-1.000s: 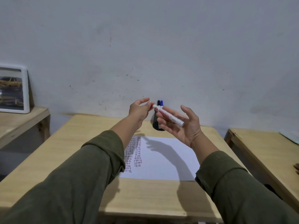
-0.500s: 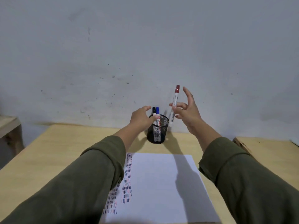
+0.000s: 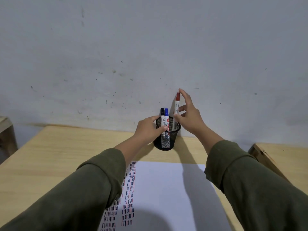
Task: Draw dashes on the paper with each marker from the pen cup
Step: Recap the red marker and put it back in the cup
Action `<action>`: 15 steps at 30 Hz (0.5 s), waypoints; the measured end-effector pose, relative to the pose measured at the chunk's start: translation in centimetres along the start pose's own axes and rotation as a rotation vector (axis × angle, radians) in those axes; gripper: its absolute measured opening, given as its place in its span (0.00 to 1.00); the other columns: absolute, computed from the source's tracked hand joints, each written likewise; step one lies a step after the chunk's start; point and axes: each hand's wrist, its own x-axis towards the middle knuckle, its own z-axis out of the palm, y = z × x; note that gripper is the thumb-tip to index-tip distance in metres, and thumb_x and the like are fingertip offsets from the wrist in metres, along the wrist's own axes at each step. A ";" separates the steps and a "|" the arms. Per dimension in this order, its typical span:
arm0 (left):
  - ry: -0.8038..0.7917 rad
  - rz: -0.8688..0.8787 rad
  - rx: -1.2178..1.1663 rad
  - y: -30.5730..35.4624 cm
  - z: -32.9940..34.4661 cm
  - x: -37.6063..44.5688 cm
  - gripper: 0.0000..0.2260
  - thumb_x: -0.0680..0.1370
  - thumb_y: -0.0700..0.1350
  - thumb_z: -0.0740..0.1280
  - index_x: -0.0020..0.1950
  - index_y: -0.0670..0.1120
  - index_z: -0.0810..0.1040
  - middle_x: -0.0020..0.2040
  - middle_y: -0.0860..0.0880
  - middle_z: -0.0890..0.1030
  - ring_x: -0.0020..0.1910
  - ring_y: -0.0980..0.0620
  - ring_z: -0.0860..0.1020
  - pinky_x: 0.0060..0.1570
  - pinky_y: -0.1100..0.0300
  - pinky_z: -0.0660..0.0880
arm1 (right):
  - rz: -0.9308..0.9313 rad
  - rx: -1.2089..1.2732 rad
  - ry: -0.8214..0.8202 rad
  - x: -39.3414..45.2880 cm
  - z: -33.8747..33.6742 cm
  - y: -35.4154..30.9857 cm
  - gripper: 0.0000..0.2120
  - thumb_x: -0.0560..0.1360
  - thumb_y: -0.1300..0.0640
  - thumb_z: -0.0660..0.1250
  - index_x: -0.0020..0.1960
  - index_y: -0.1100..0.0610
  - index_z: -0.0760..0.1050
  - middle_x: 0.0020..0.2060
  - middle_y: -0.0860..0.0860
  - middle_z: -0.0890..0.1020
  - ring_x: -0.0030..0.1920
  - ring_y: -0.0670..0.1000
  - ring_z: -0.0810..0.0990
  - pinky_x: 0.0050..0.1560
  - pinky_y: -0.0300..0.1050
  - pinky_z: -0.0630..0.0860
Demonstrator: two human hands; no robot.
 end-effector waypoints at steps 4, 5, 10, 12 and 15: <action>0.002 -0.017 -0.027 -0.3 0.1 0.1 0.27 0.74 0.53 0.68 0.71 0.50 0.69 0.69 0.46 0.74 0.70 0.46 0.68 0.66 0.58 0.64 | 0.031 -0.052 -0.036 -0.1 0.5 0.5 0.37 0.71 0.66 0.68 0.72 0.43 0.58 0.40 0.45 0.76 0.41 0.46 0.77 0.35 0.33 0.72; 0.004 -0.018 -0.029 -0.3 0.2 0.1 0.27 0.74 0.53 0.68 0.71 0.50 0.69 0.69 0.46 0.74 0.71 0.46 0.68 0.66 0.57 0.64 | 0.035 -0.080 -0.035 -0.1 0.6 0.7 0.35 0.70 0.65 0.69 0.71 0.44 0.60 0.37 0.47 0.77 0.39 0.46 0.77 0.35 0.32 0.71; 0.000 -0.027 -0.043 -0.4 0.3 0.1 0.27 0.74 0.53 0.68 0.72 0.49 0.68 0.70 0.46 0.73 0.71 0.46 0.67 0.68 0.55 0.63 | 0.044 -0.182 -0.075 0.0 1.0 1.7 0.23 0.71 0.65 0.68 0.63 0.50 0.69 0.42 0.56 0.83 0.41 0.50 0.78 0.35 0.24 0.67; -0.004 -0.026 -0.045 -0.3 0.2 0.2 0.27 0.74 0.52 0.68 0.71 0.49 0.68 0.70 0.46 0.73 0.71 0.46 0.68 0.68 0.55 0.63 | 0.037 -0.219 -0.081 0.2 1.2 1.7 0.23 0.72 0.64 0.68 0.63 0.51 0.70 0.44 0.56 0.83 0.43 0.51 0.79 0.37 0.31 0.69; -0.006 -0.043 -0.065 -0.3 0.3 0.2 0.28 0.73 0.53 0.69 0.72 0.48 0.68 0.70 0.46 0.73 0.71 0.46 0.68 0.68 0.55 0.64 | -0.009 -0.327 -0.052 0.5 1.4 1.6 0.24 0.73 0.62 0.67 0.68 0.49 0.69 0.47 0.53 0.74 0.44 0.52 0.75 0.44 0.40 0.67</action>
